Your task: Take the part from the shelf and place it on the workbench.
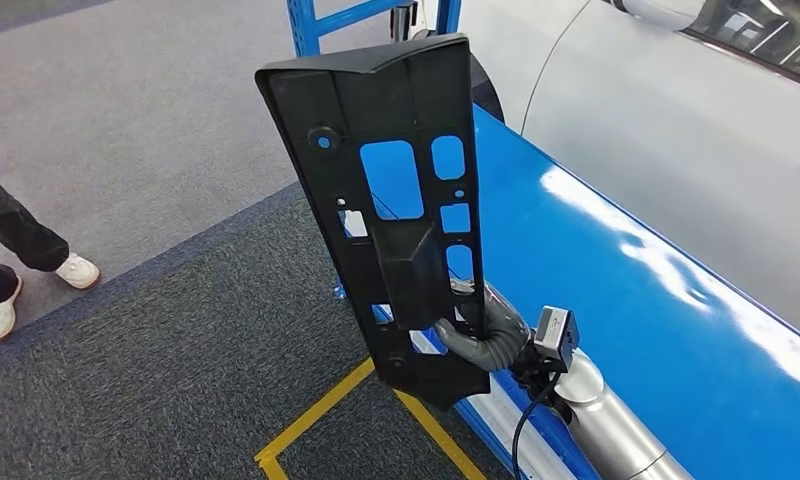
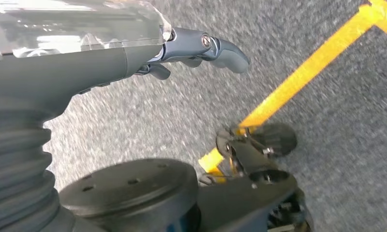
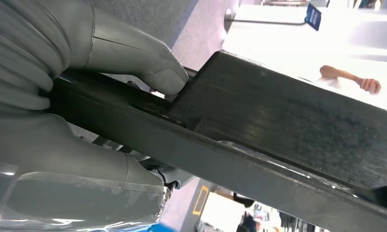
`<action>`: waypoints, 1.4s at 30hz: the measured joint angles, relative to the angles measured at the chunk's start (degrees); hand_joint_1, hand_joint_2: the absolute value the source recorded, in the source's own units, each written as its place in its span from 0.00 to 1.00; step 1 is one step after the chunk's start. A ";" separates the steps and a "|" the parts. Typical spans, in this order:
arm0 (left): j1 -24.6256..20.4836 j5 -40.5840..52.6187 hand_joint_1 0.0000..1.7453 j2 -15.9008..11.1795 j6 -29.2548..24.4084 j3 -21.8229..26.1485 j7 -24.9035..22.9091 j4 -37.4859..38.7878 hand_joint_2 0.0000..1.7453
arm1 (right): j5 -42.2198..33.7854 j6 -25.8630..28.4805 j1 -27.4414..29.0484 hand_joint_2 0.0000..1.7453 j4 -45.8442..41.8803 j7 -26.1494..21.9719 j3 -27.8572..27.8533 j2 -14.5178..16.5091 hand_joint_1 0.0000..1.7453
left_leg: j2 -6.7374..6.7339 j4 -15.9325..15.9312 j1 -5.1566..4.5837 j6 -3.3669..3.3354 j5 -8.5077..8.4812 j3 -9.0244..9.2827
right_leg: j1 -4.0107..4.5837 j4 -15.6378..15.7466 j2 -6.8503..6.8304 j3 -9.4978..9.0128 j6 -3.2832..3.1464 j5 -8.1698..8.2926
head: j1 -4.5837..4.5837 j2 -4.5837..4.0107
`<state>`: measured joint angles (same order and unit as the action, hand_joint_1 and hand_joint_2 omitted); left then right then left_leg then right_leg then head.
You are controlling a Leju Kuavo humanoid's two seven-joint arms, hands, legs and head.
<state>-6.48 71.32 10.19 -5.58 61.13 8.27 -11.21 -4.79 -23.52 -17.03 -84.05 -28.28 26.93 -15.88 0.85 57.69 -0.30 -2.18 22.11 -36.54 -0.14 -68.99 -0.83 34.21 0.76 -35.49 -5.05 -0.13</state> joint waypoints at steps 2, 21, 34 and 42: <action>0.04 0.01 0.00 0.00 0.01 0.00 0.02 0.00 1.00 | 0.15 -0.01 0.08 1.00 0.10 0.05 0.00 0.06 0.97 | 1.16 0.06 0.00 -0.02 0.07 0.06 | -0.29 -5.67 0.24 3.88 0.21 -0.85 | 0.01 0.00; 0.34 0.75 0.00 -0.02 0.16 -0.03 0.15 0.00 1.00 | 0.88 0.21 0.01 1.00 -0.68 0.51 0.04 -0.87 0.97 | -2.16 6.95 0.35 3.10 3.71 -1.28 | -0.38 10.62 -3.34 -1.59 -2.07 8.91 | -0.01 0.00; 0.33 1.26 0.00 0.04 0.46 -0.54 0.29 0.00 1.00 | 1.21 1.10 2.09 1.00 -1.94 0.65 0.02 -0.66 0.97 | 2.14 -0.11 0.53 0.57 1.65 2.37 | -0.84 -4.23 0.42 5.62 0.40 3.31 | 0.01 0.00; 0.46 1.30 0.00 0.04 0.51 -0.65 0.15 0.00 1.00 | 1.57 1.43 2.58 1.00 -2.76 0.65 -0.02 -0.42 0.97 | 6.09 0.75 0.95 2.73 1.84 1.48 | -1.10 9.27 3.67 -0.01 -0.19 9.32 | -0.01 0.00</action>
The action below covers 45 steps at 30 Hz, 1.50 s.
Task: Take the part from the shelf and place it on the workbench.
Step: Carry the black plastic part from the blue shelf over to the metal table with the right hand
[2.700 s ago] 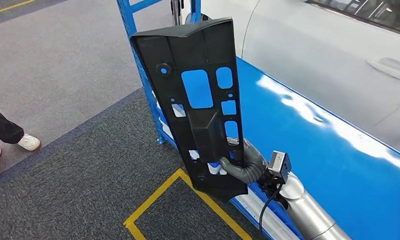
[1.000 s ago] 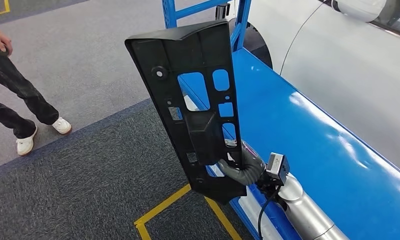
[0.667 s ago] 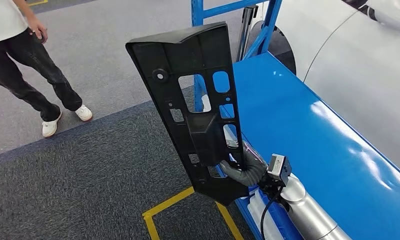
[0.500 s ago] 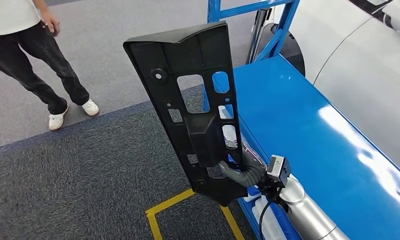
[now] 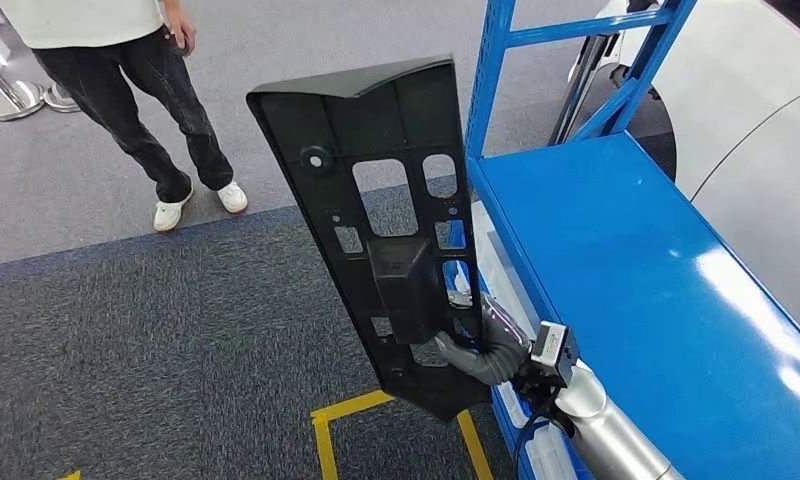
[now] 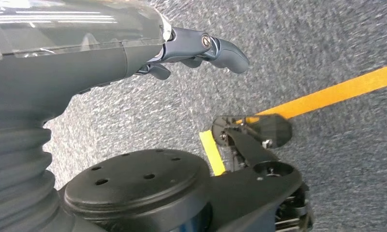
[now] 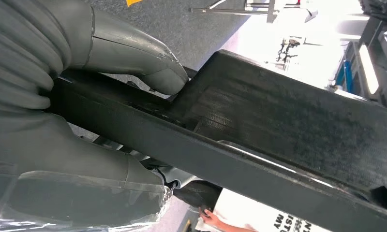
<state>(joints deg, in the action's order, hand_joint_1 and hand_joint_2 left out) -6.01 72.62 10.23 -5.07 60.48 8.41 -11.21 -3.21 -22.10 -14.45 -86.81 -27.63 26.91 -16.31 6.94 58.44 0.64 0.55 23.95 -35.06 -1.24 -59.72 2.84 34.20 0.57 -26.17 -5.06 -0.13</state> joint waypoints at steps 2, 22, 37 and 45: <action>0.04 -0.02 0.00 0.00 0.00 0.00 0.00 0.00 1.00 | 0.00 0.00 -0.01 1.00 -0.01 0.00 0.00 0.00 0.97 | 0.11 -0.03 0.04 0.11 -0.03 0.00 | 0.00 0.01 -0.13 -0.01 -0.09 0.02 | -0.01 0.00; -0.23 -0.68 0.00 -0.02 -0.55 0.04 -1.02 0.00 1.00 | -0.31 -0.60 -2.16 1.00 0.38 -0.16 -0.23 -1.40 0.97 | -6.20 -1.15 -0.64 -2.72 -0.28 1.00 | 0.70 -8.84 -4.21 2.88 0.40 -6.17 | 0.01 0.00; -0.39 -0.45 0.00 -0.09 -0.44 0.04 -1.79 0.00 1.00 | -0.75 -0.70 -2.34 1.00 1.41 -0.36 -1.36 -1.60 0.97 | -5.11 9.25 -0.31 0.78 4.72 -4.79 | -0.31 1.17 -3.32 -1.00 -1.17 0.03 | -0.01 0.00; -0.35 -0.47 0.00 -0.16 -0.35 0.05 -1.78 0.00 1.00 | -0.77 -0.64 -0.16 1.00 -0.15 -0.49 -2.94 -1.81 0.97 | -9.91 1.10 -0.86 -0.52 0.26 -0.16 | 0.42 1.10 -8.86 -2.14 -0.57 -1.01 | -0.01 0.00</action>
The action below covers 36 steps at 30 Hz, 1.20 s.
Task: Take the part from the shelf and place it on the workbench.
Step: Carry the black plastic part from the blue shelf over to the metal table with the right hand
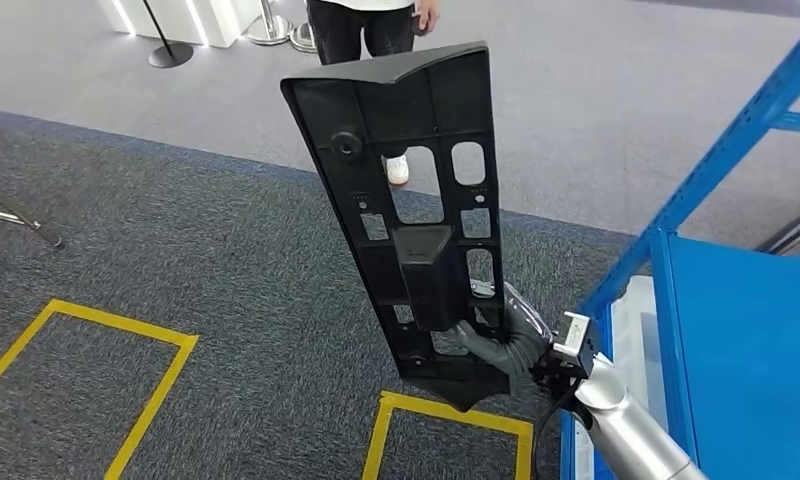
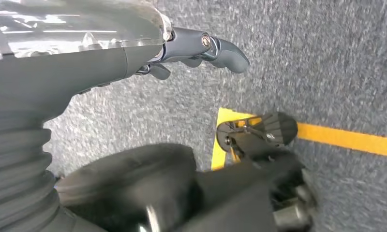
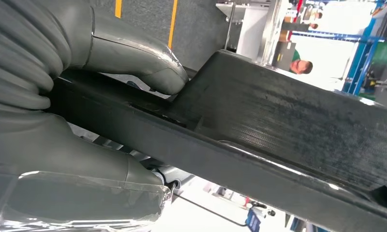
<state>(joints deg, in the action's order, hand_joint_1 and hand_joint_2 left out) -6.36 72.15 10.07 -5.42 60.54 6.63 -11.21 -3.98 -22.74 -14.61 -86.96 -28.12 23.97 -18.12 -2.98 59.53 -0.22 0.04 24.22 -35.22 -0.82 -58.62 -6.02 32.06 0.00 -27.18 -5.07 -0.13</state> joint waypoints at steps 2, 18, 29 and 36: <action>0.15 -0.01 0.00 0.01 0.03 -0.01 -0.04 0.00 1.00 | 0.01 0.01 0.42 1.00 -0.48 -0.08 -0.43 0.03 0.97 | 0.34 -0.97 -0.36 -0.72 0.01 0.21 | 0.20 0.14 -1.03 -0.24 0.54 -0.13 | 0.00 0.00; 0.40 -0.03 0.00 0.11 -0.07 -0.01 -0.01 0.00 1.00 | 0.49 -0.26 3.05 1.00 -2.07 -0.08 -3.35 1.24 0.97 | 11.06 -0.69 0.72 -0.04 -0.70 -0.84 | -1.38 -0.66 10.10 1.74 1.61 0.74 | 0.01 0.00; 0.68 -0.76 0.00 0.16 -0.33 0.09 0.19 0.00 1.00 | 0.83 -1.55 2.28 1.00 -2.63 0.48 -3.18 0.85 0.97 | 1.10 3.99 0.64 1.00 1.05 -2.04 | -0.93 0.14 0.91 0.24 0.64 0.23 | 0.00 0.00; 1.11 -0.10 0.00 0.19 -0.29 0.09 0.09 0.00 1.00 | 0.85 -1.63 2.38 1.00 -3.15 0.52 -3.36 1.34 0.97 | 2.46 -1.33 0.41 -1.83 -0.18 0.27 | -0.76 -1.95 1.24 0.36 2.67 -2.04 | 0.01 0.00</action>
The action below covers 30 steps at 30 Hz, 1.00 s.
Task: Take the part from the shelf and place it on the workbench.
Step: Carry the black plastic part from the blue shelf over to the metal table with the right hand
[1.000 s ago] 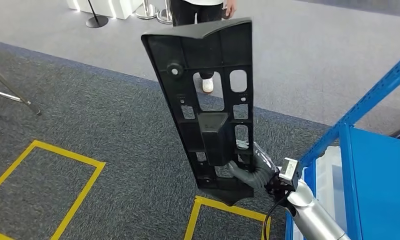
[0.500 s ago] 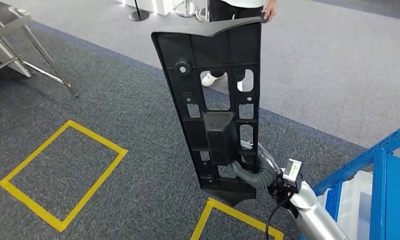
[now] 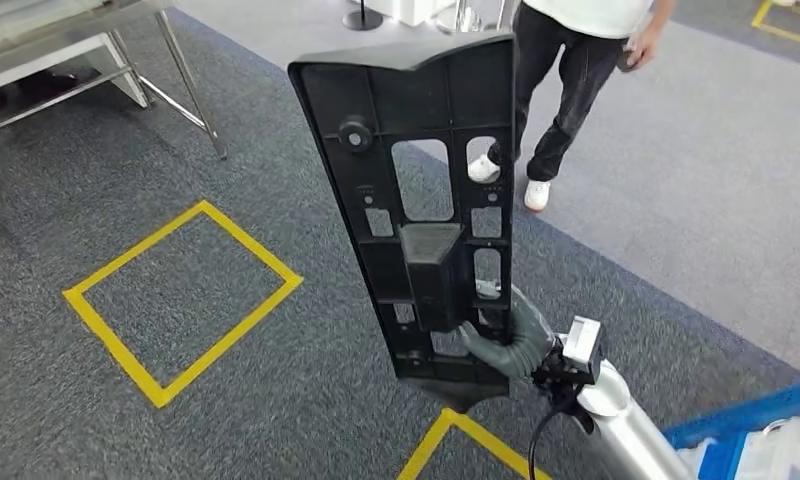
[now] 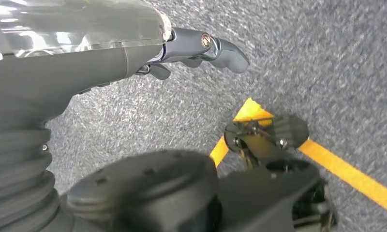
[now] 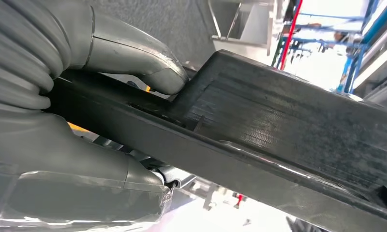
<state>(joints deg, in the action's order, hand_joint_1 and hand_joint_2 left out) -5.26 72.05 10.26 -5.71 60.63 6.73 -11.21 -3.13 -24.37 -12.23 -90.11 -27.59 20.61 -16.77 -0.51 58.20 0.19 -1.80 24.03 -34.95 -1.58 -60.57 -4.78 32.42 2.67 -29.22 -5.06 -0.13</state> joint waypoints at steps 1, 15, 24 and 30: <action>-0.13 0.08 0.00 0.02 0.03 -0.01 -0.08 0.00 1.00 | 0.05 0.14 0.24 1.00 -0.15 0.02 -0.16 0.13 0.97 | 0.60 -0.11 0.05 -0.23 -0.09 0.09 | -0.08 -2.96 1.76 1.38 0.02 -1.68 | 0.01 0.00; -0.14 -0.31 0.00 0.32 0.07 0.01 -0.03 0.00 1.00 | 0.37 0.04 1.14 1.00 -1.33 0.82 -0.80 0.61 0.97 | 6.20 2.46 -0.27 1.49 0.98 -1.52 | 0.25 2.75 6.01 0.29 -2.45 3.03 | 0.00 0.00; -0.31 -0.90 0.00 0.28 0.05 0.19 0.14 0.00 1.00 | 0.03 -1.40 -1.16 1.00 -0.44 1.36 -0.72 0.29 0.97 | -2.22 4.13 0.08 2.39 1.03 -1.72 | 0.35 2.86 -0.76 -0.97 -2.01 2.00 | -0.01 0.00; -0.19 -0.69 0.00 0.28 0.05 0.22 -0.01 0.00 1.00 | -0.20 -1.51 -2.15 1.00 0.12 1.17 -0.81 0.61 0.97 | -0.79 0.13 -0.28 -0.21 0.16 -0.20 | 0.54 1.48 -1.38 -1.03 -0.29 0.19 | 0.00 0.00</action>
<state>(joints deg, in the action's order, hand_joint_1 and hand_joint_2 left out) -5.45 71.36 10.55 -5.66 60.84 6.72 -11.21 -3.33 -25.88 -14.38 -89.98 -26.42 19.80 -16.16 -1.30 58.33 -0.09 -2.00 24.19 -35.15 -1.04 -59.10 -6.16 31.39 2.38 -29.03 -5.06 -0.13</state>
